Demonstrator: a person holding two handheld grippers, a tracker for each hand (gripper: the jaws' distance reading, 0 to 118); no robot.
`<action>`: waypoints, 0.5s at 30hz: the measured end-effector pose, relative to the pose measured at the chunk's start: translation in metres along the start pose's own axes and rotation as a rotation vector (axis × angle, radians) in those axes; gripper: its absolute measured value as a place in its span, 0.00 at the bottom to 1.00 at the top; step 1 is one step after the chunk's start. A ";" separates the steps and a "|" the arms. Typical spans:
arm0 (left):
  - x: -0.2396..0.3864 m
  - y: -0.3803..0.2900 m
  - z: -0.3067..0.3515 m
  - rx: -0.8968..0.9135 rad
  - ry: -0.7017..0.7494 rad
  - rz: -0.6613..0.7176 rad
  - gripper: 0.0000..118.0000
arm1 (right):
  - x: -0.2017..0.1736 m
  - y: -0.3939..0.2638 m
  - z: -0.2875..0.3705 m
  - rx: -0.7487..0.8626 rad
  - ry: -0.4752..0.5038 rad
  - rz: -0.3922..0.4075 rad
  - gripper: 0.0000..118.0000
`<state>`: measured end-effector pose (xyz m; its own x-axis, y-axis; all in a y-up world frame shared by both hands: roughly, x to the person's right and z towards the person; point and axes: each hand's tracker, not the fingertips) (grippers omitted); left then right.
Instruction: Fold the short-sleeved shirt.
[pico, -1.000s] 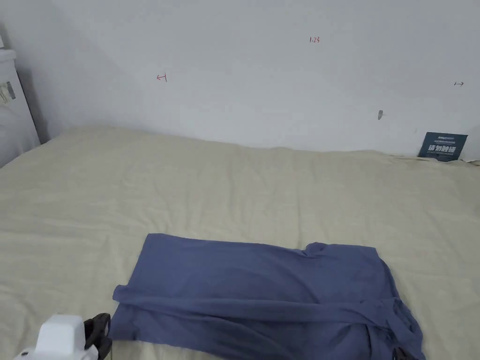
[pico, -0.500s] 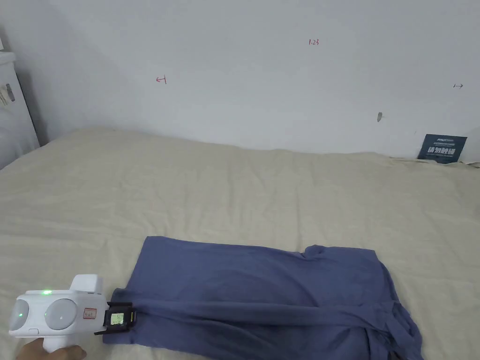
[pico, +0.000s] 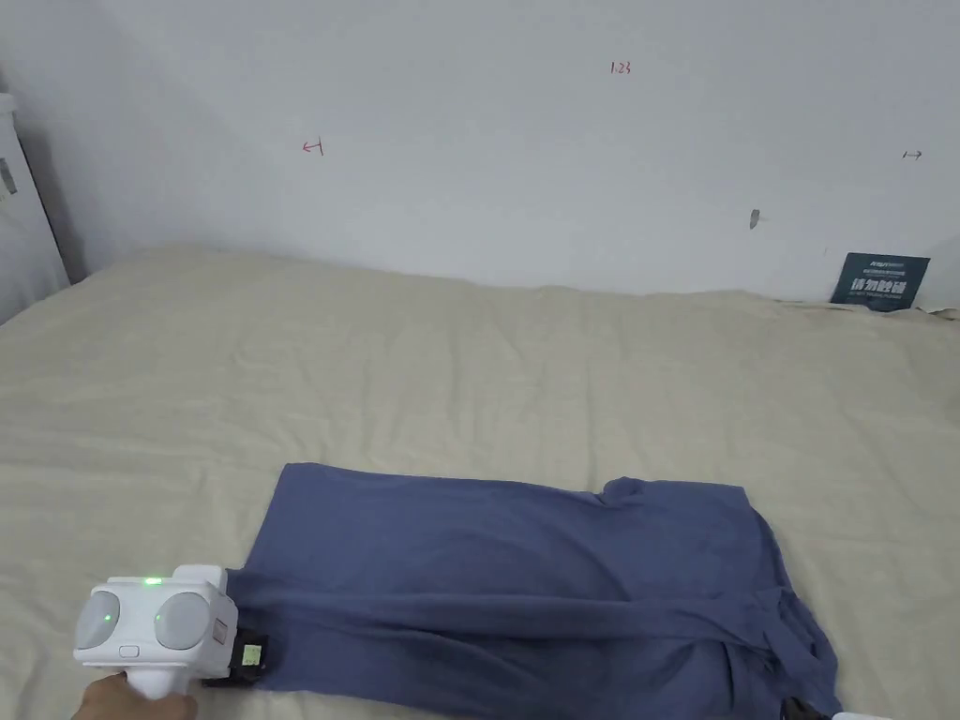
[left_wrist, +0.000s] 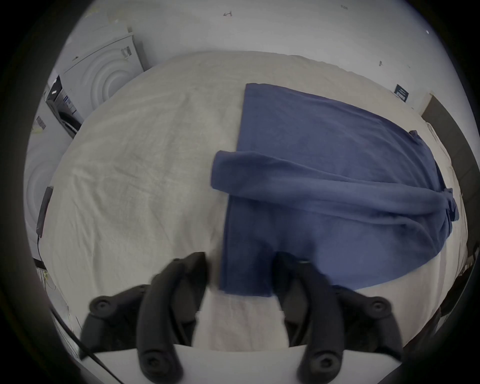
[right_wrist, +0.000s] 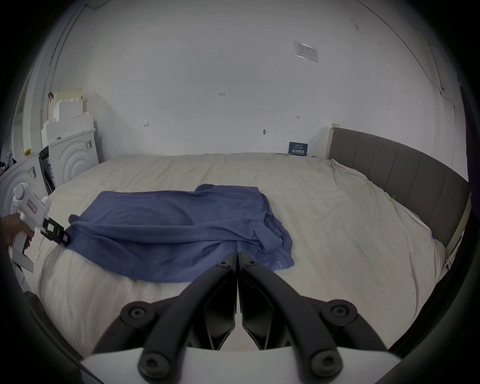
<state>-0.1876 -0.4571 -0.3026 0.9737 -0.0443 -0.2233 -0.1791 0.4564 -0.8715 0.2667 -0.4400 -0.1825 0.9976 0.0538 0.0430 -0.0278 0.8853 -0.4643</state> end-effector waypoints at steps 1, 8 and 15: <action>0.004 -0.003 0.004 0.003 -0.007 -0.002 0.35 | -0.001 0.000 0.000 -0.001 0.000 0.000 0.01; -0.008 -0.011 0.012 0.039 -0.052 -0.045 0.00 | 0.011 -0.002 -0.013 -0.028 -0.003 -0.007 0.01; -0.023 -0.011 0.023 0.113 -0.102 -0.046 0.00 | 0.044 0.006 -0.060 -0.166 0.002 0.008 0.07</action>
<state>-0.2046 -0.4402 -0.2779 0.9909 0.0207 -0.1333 -0.1225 0.5534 -0.8239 0.3144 -0.4600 -0.2362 0.9975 0.0598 0.0375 -0.0250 0.7964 -0.6042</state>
